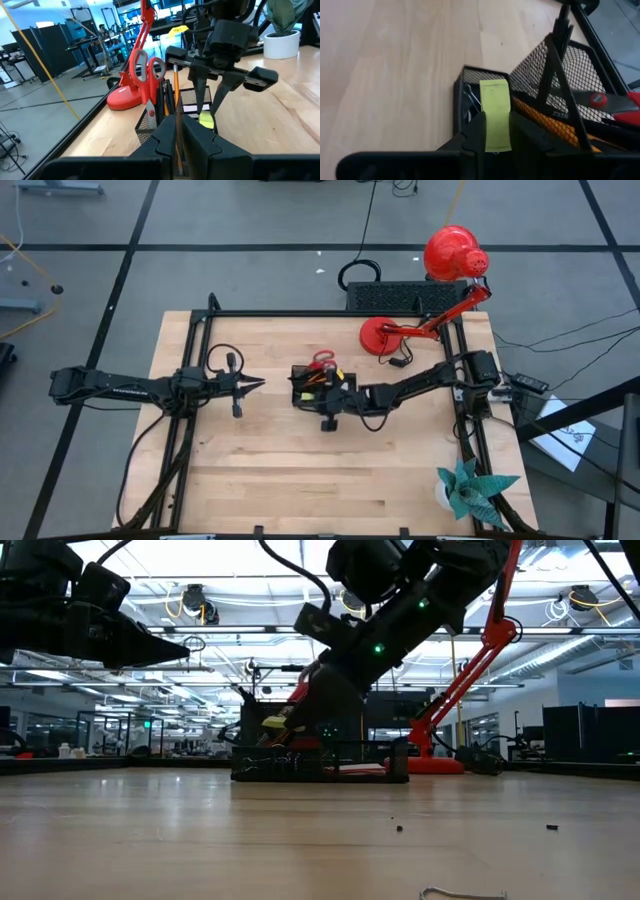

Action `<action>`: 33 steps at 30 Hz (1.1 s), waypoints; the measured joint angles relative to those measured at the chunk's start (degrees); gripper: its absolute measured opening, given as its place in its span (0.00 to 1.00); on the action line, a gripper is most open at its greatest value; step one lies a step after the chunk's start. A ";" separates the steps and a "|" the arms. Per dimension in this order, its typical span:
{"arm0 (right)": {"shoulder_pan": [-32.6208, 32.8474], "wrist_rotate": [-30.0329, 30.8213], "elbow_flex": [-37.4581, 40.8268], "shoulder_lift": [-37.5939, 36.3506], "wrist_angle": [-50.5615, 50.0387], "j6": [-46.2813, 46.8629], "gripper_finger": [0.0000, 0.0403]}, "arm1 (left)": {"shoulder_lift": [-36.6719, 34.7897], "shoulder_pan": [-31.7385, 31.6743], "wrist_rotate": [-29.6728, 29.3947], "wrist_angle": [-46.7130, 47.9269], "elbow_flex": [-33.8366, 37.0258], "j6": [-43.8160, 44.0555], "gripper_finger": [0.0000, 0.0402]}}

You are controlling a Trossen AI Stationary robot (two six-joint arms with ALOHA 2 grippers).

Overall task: Pick and place office supplies into organizer
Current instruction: Put the green eraser into the black desk organizer

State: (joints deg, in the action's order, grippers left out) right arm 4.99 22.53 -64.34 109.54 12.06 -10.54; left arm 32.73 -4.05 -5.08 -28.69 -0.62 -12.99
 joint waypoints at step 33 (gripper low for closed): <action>0.65 3.41 0.40 4.28 3.49 -2.53 0.17 | 0.00 0.02 -0.55 0.17 0.00 -0.31 0.09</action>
State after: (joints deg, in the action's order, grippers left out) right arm 5.64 25.93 -63.94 113.82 15.55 -13.07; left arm 32.73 -4.03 -5.63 -28.51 -0.62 -13.30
